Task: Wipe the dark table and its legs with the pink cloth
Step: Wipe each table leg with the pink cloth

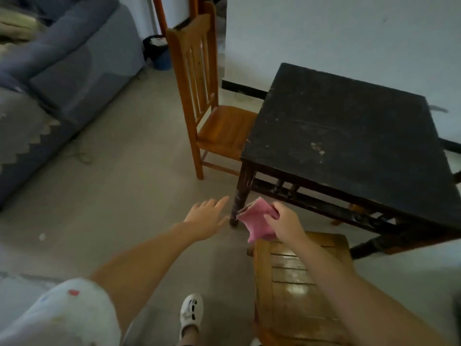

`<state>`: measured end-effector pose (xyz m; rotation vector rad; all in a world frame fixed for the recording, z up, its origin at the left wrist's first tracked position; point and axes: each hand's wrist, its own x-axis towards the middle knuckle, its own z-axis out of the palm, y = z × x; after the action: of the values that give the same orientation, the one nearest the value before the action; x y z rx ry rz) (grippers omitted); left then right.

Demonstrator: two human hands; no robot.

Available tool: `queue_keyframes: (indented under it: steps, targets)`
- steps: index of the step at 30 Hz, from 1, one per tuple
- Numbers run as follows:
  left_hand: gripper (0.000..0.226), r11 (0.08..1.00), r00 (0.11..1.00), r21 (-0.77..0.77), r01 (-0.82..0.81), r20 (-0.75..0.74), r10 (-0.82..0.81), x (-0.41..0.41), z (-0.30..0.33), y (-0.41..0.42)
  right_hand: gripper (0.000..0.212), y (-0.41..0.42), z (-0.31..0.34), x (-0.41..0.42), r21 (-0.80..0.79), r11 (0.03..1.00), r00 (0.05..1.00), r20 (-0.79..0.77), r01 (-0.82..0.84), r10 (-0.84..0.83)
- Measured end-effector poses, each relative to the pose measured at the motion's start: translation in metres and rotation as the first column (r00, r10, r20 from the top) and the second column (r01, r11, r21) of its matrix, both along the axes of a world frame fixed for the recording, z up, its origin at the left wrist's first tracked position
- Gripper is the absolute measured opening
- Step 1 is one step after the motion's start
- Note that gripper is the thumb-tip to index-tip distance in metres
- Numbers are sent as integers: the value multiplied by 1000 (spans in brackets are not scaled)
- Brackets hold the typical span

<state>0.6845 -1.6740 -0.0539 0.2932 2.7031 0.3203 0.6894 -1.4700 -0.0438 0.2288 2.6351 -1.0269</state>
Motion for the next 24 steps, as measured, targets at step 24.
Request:
queue_keyframes:
  steps: [24]
  targets:
    - [60, 943, 934, -3, 333, 139, -330, -207, -31, -29, 21, -14, -48, -113, -57, 892, 879, 209, 448, -428]
